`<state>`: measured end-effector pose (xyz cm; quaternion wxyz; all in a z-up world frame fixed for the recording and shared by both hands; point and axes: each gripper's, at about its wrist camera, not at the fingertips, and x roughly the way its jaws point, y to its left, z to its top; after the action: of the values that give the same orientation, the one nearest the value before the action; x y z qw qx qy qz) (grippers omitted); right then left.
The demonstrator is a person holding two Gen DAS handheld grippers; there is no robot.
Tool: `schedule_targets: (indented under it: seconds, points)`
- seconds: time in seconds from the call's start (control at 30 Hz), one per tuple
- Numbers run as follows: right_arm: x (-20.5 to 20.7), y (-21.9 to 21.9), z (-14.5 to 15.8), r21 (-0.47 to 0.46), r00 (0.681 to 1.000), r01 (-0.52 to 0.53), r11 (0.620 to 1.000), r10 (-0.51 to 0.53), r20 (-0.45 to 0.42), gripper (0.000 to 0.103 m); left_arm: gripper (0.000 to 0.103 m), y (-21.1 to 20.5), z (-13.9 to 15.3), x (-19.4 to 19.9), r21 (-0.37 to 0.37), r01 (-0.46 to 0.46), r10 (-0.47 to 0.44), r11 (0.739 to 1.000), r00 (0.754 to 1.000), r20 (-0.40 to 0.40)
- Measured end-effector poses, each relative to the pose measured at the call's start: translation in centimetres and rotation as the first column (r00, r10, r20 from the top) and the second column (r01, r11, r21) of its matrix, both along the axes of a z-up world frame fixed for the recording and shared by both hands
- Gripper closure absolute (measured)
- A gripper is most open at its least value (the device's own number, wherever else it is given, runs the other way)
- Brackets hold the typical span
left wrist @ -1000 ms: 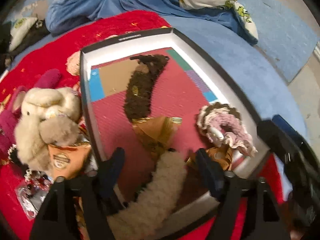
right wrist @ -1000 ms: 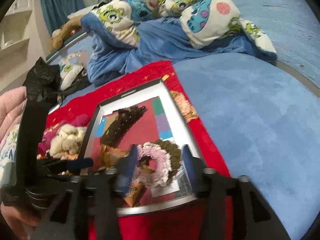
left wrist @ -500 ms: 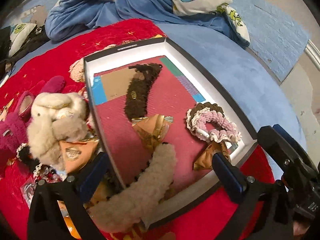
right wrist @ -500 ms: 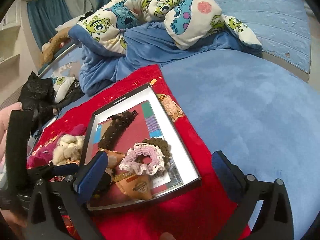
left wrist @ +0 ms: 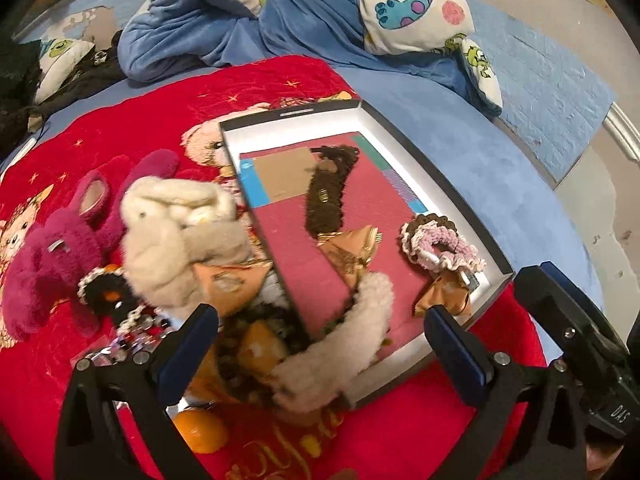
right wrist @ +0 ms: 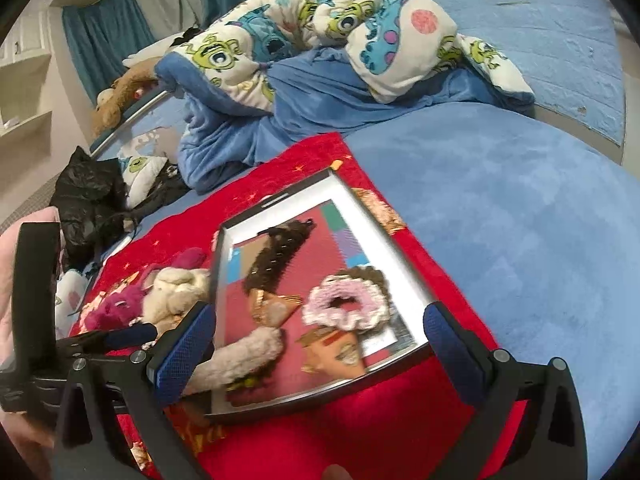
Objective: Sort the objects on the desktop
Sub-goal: 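Withdraw both grippers from the box back toward the pile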
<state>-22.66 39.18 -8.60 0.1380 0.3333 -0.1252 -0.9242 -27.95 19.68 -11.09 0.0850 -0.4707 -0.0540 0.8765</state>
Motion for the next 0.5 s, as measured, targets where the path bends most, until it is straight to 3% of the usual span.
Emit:
schedule_targets:
  seconds: [0.1,0.23,0.5]
  points:
    - [0.7,-1.3,0.3,0.002,1.000,-0.005,1.000,0.005,-0.010,0.000,0.000,-2.0,0.3,1.5,-0.045,-0.023,0.023,0.999,1.000,-0.010]
    - [2.1,-3.1,0.5,-0.021,1.000,-0.019,1.000,0.019,-0.020,0.000,0.000,-6.1,0.5,4.7,-0.017,-0.067,0.067,0.998,0.998,-0.016]
    - [5.2,-9.8,1.4,0.015,0.994,-0.100,0.995,0.101,-0.029,0.000,0.000,-16.8,-0.3,12.2,-0.063,-0.169,0.171,0.984,0.985,0.021]
